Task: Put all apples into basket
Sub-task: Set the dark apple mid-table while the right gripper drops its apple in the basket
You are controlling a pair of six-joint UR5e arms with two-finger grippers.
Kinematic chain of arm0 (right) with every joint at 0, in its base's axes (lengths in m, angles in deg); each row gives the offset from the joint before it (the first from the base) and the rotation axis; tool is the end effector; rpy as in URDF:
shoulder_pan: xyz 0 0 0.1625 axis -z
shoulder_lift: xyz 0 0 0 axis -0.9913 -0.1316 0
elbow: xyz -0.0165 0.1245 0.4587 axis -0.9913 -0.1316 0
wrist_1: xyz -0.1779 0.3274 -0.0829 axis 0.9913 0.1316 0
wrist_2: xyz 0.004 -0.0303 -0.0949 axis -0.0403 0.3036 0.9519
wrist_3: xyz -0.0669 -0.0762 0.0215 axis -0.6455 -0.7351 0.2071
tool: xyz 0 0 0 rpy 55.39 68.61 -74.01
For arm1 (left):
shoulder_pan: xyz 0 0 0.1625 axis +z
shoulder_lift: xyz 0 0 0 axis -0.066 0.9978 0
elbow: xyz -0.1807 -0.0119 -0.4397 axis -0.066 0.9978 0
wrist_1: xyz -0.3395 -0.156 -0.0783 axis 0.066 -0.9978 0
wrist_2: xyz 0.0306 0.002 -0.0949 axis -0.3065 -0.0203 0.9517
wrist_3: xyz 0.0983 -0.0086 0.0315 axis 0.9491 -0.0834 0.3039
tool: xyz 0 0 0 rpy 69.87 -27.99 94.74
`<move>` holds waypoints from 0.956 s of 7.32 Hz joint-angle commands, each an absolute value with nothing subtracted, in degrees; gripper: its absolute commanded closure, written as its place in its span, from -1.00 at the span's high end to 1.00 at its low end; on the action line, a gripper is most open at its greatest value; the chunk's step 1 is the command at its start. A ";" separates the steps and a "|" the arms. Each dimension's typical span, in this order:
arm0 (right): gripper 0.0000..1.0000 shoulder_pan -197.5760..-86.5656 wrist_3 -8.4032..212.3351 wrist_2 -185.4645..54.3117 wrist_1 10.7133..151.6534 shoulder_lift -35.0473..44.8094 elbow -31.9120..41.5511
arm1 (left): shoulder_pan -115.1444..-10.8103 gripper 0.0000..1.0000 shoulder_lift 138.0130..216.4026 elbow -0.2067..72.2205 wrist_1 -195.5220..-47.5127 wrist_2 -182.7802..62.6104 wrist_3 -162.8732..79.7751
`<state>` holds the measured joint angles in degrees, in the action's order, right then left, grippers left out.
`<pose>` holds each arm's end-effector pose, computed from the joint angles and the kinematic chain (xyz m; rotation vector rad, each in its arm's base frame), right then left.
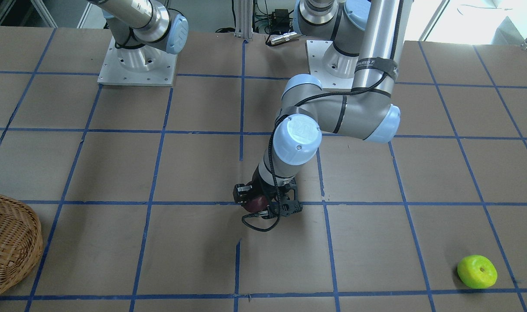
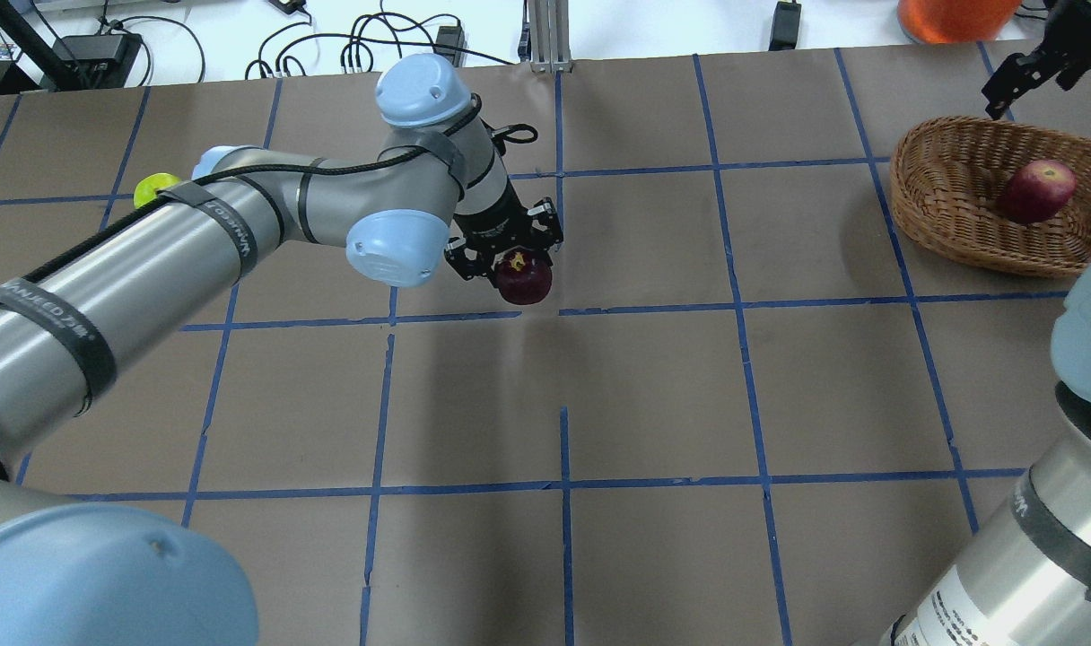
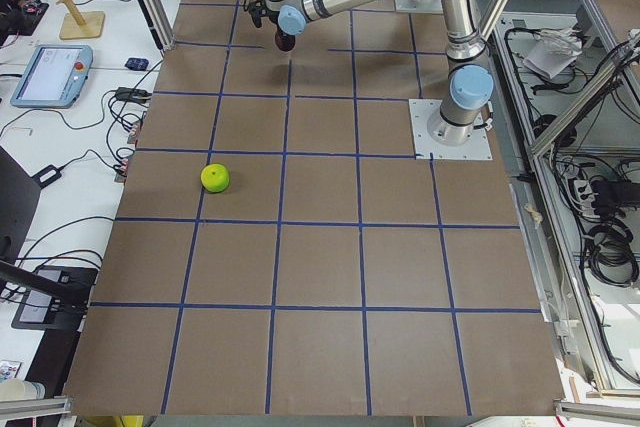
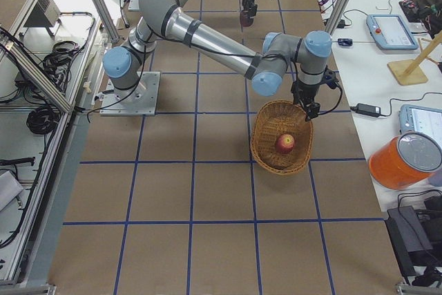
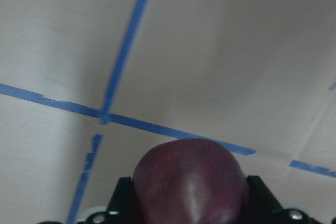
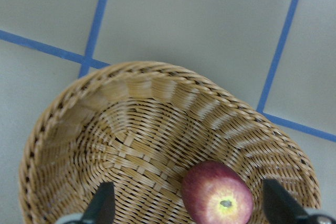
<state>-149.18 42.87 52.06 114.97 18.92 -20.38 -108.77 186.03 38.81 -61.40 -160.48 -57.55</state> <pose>-0.1741 -0.7214 0.3944 0.4933 -2.9492 0.1231 -0.3114 -0.5705 0.2915 0.4001 -2.9233 -0.0726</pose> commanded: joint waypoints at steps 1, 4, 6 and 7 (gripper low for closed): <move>1.00 -151.52 45.20 51.49 110.02 18.27 -20.94 | -111.09 0.58 187.85 39.86 -59.47 -160.54 -58.29; 1.00 -156.60 53.80 51.49 102.72 15.64 -20.50 | -110.14 1.00 183.65 36.73 -64.52 -161.86 -57.93; 1.00 -163.61 64.49 51.14 101.12 14.49 -17.97 | -108.03 1.00 177.51 31.72 -81.10 -169.03 -50.88; 1.00 -169.13 75.07 48.61 102.16 13.35 -14.21 | -105.67 1.00 174.08 31.78 -86.92 -169.76 -42.98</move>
